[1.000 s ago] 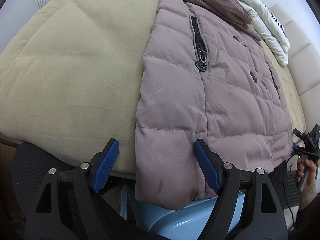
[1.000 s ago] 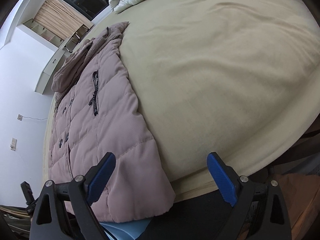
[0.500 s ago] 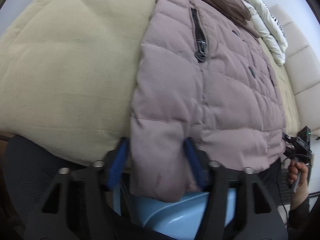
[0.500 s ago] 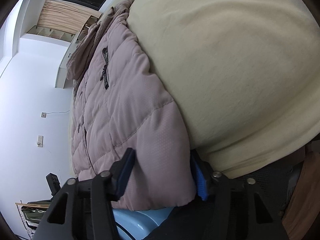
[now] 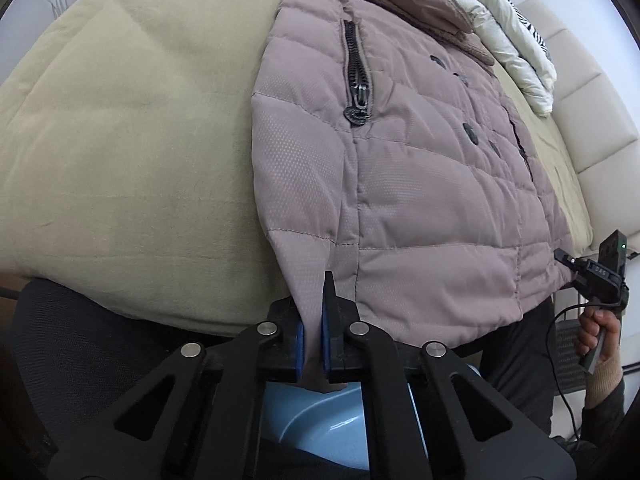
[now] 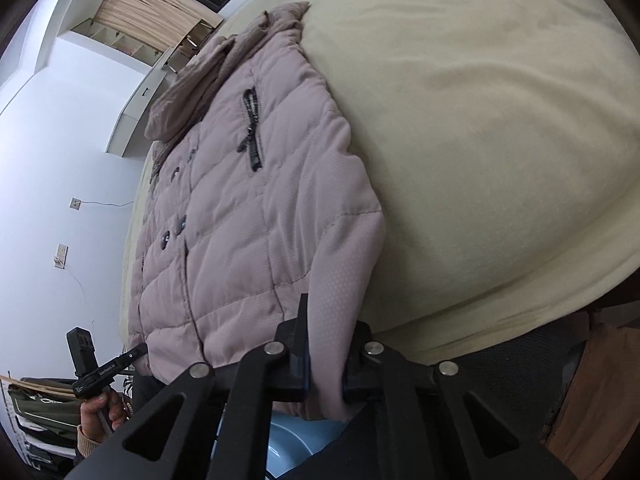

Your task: Fold large clothes

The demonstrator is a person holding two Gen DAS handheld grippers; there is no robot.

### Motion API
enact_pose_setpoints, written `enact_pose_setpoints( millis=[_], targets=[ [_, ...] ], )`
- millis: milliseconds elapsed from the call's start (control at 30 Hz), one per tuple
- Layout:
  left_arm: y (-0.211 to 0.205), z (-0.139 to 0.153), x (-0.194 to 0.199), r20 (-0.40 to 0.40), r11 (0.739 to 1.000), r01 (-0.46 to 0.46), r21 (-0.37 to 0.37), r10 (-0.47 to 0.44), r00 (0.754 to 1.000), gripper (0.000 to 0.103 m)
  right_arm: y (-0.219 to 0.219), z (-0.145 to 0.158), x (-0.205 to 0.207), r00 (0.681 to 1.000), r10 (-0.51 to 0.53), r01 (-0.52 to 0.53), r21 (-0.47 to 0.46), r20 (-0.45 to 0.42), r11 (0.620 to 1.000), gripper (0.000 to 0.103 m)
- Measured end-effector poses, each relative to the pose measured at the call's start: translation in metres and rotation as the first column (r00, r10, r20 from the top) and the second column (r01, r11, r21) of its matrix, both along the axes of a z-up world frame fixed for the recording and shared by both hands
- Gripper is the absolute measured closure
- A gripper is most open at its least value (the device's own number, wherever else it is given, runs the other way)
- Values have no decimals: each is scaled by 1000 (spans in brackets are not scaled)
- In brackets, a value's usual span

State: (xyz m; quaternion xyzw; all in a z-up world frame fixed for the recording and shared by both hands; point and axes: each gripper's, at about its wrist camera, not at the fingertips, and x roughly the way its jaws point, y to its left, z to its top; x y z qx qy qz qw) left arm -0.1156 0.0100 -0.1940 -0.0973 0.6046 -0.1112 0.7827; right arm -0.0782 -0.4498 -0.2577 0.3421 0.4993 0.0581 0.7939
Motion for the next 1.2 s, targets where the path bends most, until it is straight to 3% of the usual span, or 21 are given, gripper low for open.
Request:
enact_pose_setpoints(
  millis=[300,433,567,733,967,1200],
  targets=[
    [2,31,-25,-14,1000,27,-15,-27,1000,100,10,32,-26,998,47,-46,-21,38,999,94],
    [22,53,-17,-24,987,-50,-153,47,999,100,3,37,-33,999,18,-20,35,50,999,94],
    [32,96,16,53,965,-72,-253,88,995,100,-3,63,-5,991,-15,1,108,135,994,94],
    [30,151,80,182,956,-50,-289,106,978,100,-11,113,46,960,-33,-5,136,279,991,94],
    [26,203,213,308,955,-72,-287,163,937,100,-19,177,152,911,-44,28,46,410,999,94],
    [24,226,368,356,957,-119,-265,212,910,100,-29,217,285,881,-71,97,-32,468,995,94]
  ],
)
